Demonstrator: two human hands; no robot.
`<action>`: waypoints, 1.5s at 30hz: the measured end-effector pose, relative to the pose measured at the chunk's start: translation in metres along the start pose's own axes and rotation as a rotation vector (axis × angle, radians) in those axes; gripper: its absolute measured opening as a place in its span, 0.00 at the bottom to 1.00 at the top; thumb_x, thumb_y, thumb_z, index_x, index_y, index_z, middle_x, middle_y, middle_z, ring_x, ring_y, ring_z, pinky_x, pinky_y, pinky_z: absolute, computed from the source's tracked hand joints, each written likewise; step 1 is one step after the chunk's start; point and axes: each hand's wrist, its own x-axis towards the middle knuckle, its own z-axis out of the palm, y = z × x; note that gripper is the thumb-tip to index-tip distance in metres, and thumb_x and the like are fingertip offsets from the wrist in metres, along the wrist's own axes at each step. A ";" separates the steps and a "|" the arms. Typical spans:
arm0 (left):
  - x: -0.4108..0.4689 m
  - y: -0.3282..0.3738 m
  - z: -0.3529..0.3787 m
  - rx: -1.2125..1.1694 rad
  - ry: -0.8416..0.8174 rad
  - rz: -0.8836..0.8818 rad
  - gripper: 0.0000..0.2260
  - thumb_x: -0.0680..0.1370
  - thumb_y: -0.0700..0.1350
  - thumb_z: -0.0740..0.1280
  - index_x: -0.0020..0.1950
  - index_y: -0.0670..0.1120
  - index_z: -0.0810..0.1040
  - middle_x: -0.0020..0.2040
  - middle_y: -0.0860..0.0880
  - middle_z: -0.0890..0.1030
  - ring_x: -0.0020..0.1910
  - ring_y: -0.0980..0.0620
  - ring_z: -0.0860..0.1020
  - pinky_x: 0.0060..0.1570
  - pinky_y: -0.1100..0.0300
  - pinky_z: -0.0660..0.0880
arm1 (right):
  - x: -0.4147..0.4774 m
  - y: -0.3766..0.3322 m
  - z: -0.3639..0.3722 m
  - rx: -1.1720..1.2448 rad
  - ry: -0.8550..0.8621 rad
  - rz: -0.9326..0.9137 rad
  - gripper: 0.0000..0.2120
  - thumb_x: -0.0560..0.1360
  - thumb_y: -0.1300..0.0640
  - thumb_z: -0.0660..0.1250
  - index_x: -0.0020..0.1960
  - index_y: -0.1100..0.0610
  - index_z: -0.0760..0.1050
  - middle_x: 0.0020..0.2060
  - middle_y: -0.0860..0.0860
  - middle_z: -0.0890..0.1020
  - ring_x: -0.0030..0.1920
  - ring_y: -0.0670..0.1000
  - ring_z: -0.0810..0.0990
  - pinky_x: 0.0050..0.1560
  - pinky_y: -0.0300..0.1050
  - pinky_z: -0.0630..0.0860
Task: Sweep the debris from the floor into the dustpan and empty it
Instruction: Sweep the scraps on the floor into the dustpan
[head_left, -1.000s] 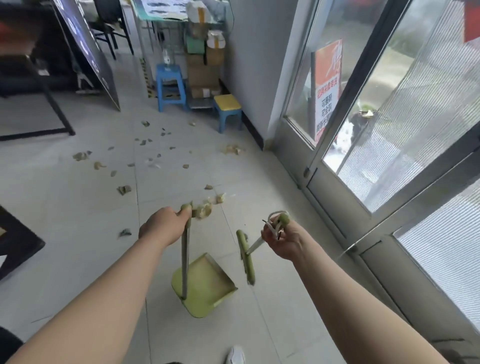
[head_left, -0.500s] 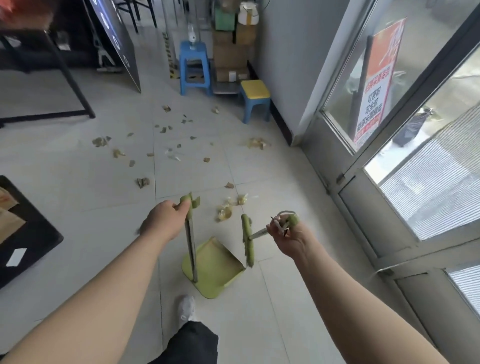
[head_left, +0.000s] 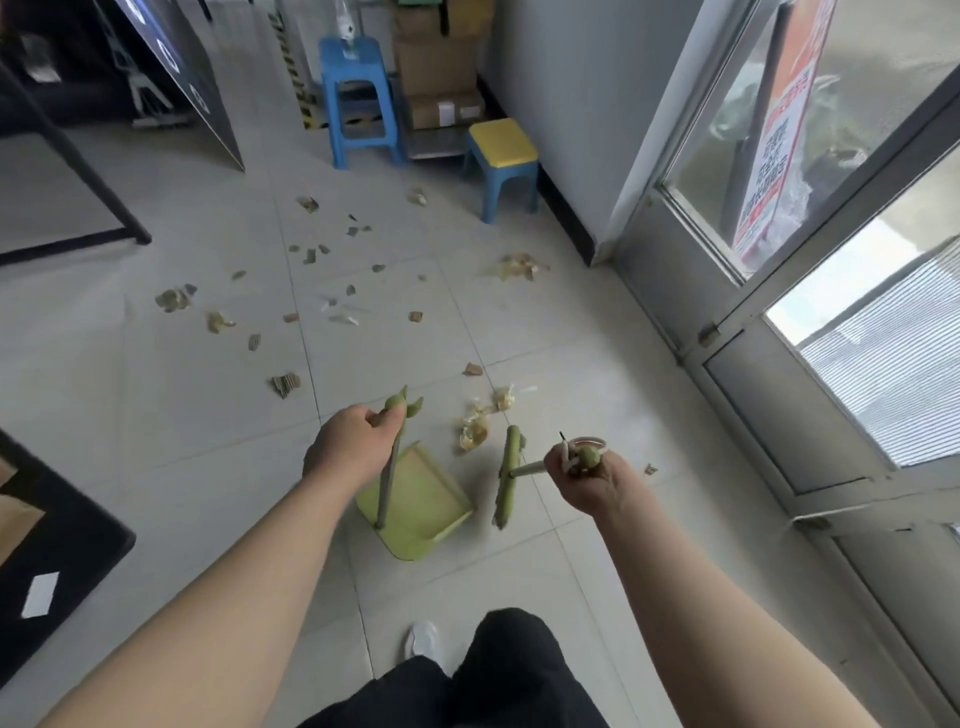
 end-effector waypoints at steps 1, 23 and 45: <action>0.009 0.002 -0.002 0.011 0.001 0.006 0.22 0.78 0.64 0.59 0.42 0.45 0.76 0.37 0.48 0.77 0.39 0.44 0.76 0.35 0.56 0.68 | 0.007 -0.001 0.007 0.004 0.011 -0.003 0.32 0.78 0.68 0.53 0.15 0.67 0.70 0.17 0.58 0.73 0.21 0.54 0.74 0.17 0.37 0.71; 0.143 0.025 -0.025 -0.001 0.020 -0.071 0.22 0.76 0.63 0.62 0.42 0.44 0.78 0.40 0.46 0.82 0.40 0.43 0.79 0.43 0.52 0.76 | 0.122 -0.012 0.159 -0.288 -0.011 0.067 0.07 0.78 0.67 0.54 0.47 0.60 0.70 0.35 0.57 0.71 0.27 0.50 0.75 0.18 0.35 0.73; 0.192 0.027 -0.046 0.028 -0.172 0.161 0.27 0.78 0.62 0.61 0.42 0.35 0.77 0.43 0.38 0.82 0.39 0.41 0.77 0.38 0.54 0.68 | 0.128 0.004 0.125 -0.267 0.255 -0.194 0.23 0.76 0.66 0.53 0.23 0.55 0.64 0.22 0.51 0.67 0.17 0.46 0.63 0.19 0.32 0.66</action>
